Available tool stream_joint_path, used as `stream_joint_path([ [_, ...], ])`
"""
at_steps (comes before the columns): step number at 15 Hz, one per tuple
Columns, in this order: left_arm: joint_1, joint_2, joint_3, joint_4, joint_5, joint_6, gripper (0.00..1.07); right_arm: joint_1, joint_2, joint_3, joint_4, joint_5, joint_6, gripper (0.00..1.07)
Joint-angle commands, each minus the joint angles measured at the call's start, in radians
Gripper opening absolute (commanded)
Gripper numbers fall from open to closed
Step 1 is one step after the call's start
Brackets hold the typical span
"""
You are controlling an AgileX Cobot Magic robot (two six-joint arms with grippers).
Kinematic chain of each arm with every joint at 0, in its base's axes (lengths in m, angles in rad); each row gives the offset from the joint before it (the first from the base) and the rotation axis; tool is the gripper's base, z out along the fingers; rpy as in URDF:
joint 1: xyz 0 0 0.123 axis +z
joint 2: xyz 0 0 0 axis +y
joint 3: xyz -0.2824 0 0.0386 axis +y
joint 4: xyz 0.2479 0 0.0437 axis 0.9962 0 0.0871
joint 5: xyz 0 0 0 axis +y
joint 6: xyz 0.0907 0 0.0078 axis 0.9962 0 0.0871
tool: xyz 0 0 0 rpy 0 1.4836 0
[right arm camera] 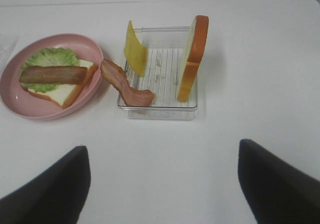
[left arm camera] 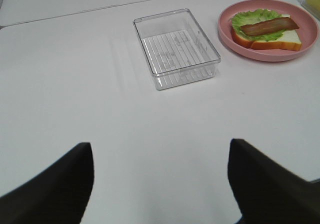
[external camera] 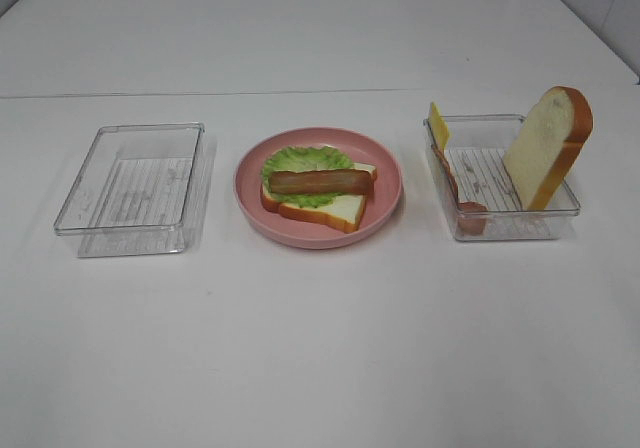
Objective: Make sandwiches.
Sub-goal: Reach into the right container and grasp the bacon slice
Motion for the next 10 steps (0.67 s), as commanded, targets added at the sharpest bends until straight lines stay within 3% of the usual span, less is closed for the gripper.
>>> stream_joint_path([
  [1,-0.002,-0.023,0.006,0.000,-0.012,-0.010,0.72,0.000,0.207,-0.136,0.062,0.007,-0.092,0.76],
  [2,-0.002,-0.023,0.006,-0.008,-0.012,0.002,0.72,0.000,0.371,-0.253,0.131,0.067,-0.165,0.76],
  [5,-0.002,-0.023,0.006,-0.015,-0.012,0.009,0.72,0.004,0.647,-0.468,0.227,0.229,-0.206,0.76],
  [7,-0.002,-0.023,0.006,-0.012,-0.012,0.009,0.72,0.052,0.770,-0.564,0.202,0.308,-0.207,0.76],
  [10,-0.002,-0.023,0.006,-0.012,-0.012,0.012,0.72,0.211,0.970,-0.721,0.088,0.352,-0.074,0.76],
])
